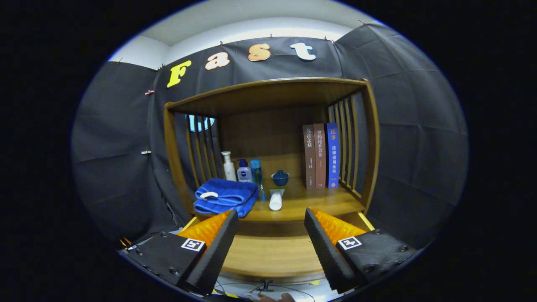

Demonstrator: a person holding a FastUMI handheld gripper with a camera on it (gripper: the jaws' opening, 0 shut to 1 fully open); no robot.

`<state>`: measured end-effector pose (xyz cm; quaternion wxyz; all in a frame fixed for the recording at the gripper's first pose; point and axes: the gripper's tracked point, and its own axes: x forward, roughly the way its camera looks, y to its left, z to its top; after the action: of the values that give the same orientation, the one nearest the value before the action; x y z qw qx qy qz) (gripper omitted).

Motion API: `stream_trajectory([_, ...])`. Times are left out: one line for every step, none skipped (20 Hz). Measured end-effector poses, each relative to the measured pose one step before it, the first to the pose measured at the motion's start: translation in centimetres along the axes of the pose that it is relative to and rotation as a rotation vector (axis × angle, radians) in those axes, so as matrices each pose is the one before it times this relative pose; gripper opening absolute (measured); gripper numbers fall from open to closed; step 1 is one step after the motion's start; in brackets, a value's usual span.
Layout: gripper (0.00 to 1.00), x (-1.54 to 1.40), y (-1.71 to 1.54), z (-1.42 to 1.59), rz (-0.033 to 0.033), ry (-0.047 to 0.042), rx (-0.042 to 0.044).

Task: Pull open the drawer, take out the items inside it, and place them on the countertop above the cabinet.

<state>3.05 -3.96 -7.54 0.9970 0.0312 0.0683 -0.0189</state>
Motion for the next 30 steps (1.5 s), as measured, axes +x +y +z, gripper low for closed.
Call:
stream_trajectory([0.99,-1.077,0.130,-1.439,0.00219,-0.00173,0.01115])
stream_trajectory([0.99,-0.835,-0.054,-1.666,-0.00224,0.00970,0.00889])
stream_trajectory([0.99,-0.702,-0.070,-1.795,-0.00246,0.01534,0.01093])
stream_trajectory([0.99,-0.376,-0.058,-1.665,-0.00487,0.01270,0.01338])
stream_trajectory([1.00,-0.052,-0.208,-1.580,-0.00777,0.01106,0.00747])
stream_trajectory([0.99,0.105,-0.236,-1.502,-0.00595,0.01362,0.00616])
stream_trajectory([0.99,0.311,-0.190,-1.602,-0.00366,0.01902,0.00421])
stream_trajectory([0.99,0.337,-0.230,-1.260,-0.00656,0.01490,0.00349])
stream_trajectory([1.00,0.428,-0.256,-1.050,-0.00901,0.01334,-0.00172])
stream_trajectory([1.00,0.324,-0.246,-0.958,-0.01035,0.01354,-0.00344])
stream_trajectory([1.00,0.300,-0.142,-0.811,-0.01004,0.01019,-0.00443])
stream_trajectory([1.00,0.289,-0.074,-0.605,-0.00623,0.00581,-0.00270])
stream_trajectory([1.00,0.331,0.126,-0.520,-0.00370,0.00337,-0.00511])
stream_trajectory([1.00,0.337,0.112,-0.567,-0.00257,0.00655,-0.00929])
stream_trajectory([1.00,0.413,0.114,-0.574,-0.00344,0.00942,-0.00991])
stream_trajectory([1.00,0.327,0.159,-0.340,-0.00293,0.00826,-0.00735])
stream_trajectory([1.00,0.284,-0.013,-0.304,-0.00719,0.00685,-0.00462])
stream_trajectory([1.00,0.032,-0.170,-0.219,-0.01133,0.00118,0.00182])
stream_trajectory([1.00,0.023,0.141,0.043,-0.00154,-0.00904,0.01006])
stream_trajectory([1.00,0.037,0.187,-0.049,-0.00130,-0.00520,0.00931])
stream_trajectory([1.00,0.153,0.128,-0.034,-0.00545,-0.00712,-0.00114])
stream_trajectory([1.00,0.095,0.100,0.004,-0.00582,-0.00625,-0.00726])
stream_trajectory([1.00,0.192,0.068,0.073,-0.00318,-0.00544,-0.00360])
stream_trajectory([0.99,0.449,-0.229,0.546,0.00022,-0.00348,0.00477])
stream_trajectory([1.00,0.748,0.092,0.585,0.00116,-0.00102,0.00815])
stream_trajectory([0.99,0.970,0.063,0.268,0.00045,0.00025,0.00222])
stream_trajectory([0.99,1.002,0.030,0.351,0.00116,0.00014,0.00044])
stream_trajectory([0.99,1.045,0.052,0.510,0.00184,-0.00608,0.00152])
stream_trajectory([1.00,1.038,0.027,0.657,0.00100,-0.01229,0.00321])
stream_trajectory([1.00,0.934,0.046,0.233,-0.00055,-0.00231,-0.00257])
